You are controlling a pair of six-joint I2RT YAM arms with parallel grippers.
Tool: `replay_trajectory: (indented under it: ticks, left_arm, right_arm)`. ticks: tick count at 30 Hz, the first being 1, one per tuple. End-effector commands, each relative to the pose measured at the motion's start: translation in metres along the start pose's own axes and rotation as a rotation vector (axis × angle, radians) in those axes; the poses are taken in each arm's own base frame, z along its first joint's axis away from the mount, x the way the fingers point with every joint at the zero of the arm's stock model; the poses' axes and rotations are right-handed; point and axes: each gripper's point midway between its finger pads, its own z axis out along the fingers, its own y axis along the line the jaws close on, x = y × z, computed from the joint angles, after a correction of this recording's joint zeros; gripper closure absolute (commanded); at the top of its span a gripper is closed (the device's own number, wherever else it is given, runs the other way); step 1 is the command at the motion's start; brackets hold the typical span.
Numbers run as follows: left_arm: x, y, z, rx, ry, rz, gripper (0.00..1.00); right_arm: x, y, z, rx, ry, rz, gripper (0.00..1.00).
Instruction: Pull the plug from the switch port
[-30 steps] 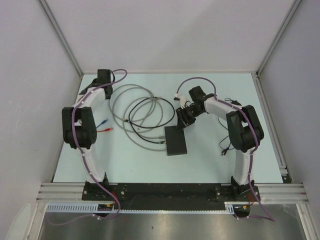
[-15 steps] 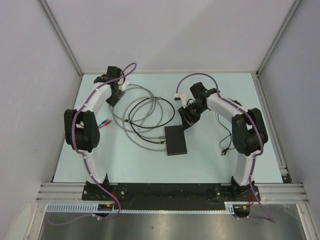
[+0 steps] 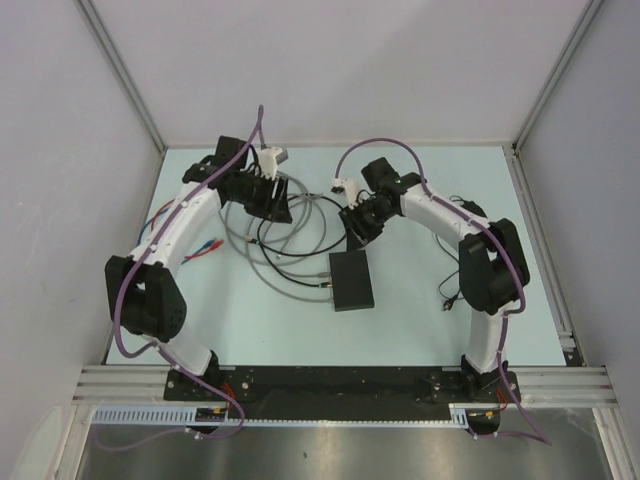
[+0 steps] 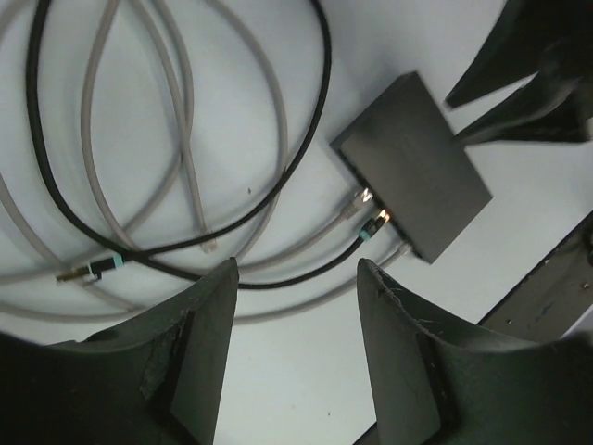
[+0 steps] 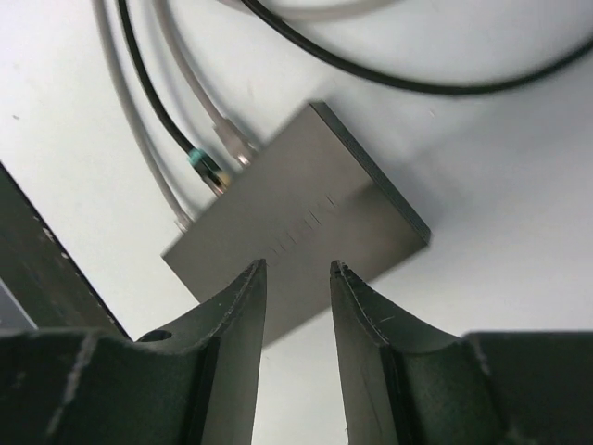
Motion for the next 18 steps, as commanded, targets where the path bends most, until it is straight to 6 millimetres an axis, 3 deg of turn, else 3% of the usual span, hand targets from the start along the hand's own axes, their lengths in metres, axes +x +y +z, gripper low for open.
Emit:
replay_trajectory:
  ticks: [1,4,6,9,10,14,18]
  left_arm:
    - [-0.063,-0.026,-0.025,0.076,-0.149,0.058,0.4]
    - [-0.077,-0.024,-0.019,0.074,-0.159,0.082,0.4]
    - [-0.075,-0.022,-0.005,0.091,-0.145,0.064,0.4]
    - [-0.058,-0.019,0.024,0.142,-0.111,0.005,0.41]
    - [-0.042,-0.017,0.037,0.155,-0.077,-0.021,0.42]
    - [-0.023,-0.011,0.067,0.178,-0.066,-0.09,0.43]
    - [0.004,-0.023,0.088,0.233,-0.003,-0.093,0.45]
  right_arm:
    - [-0.038,0.017,0.001,-0.065,-0.094,0.02,0.62]
    - [-0.042,0.022,0.006,-0.078,-0.1,0.018,0.62]
    - [-0.043,0.024,0.006,-0.079,-0.102,0.007,0.62]
    - [-0.031,0.026,0.007,-0.076,-0.076,-0.014,0.62]
    - [-0.024,0.025,0.006,-0.078,-0.063,-0.012,0.62]
    - [0.002,0.028,-0.003,-0.103,-0.019,-0.015,0.64]
    - [0.031,0.031,0.005,-0.163,0.053,0.012,0.67]
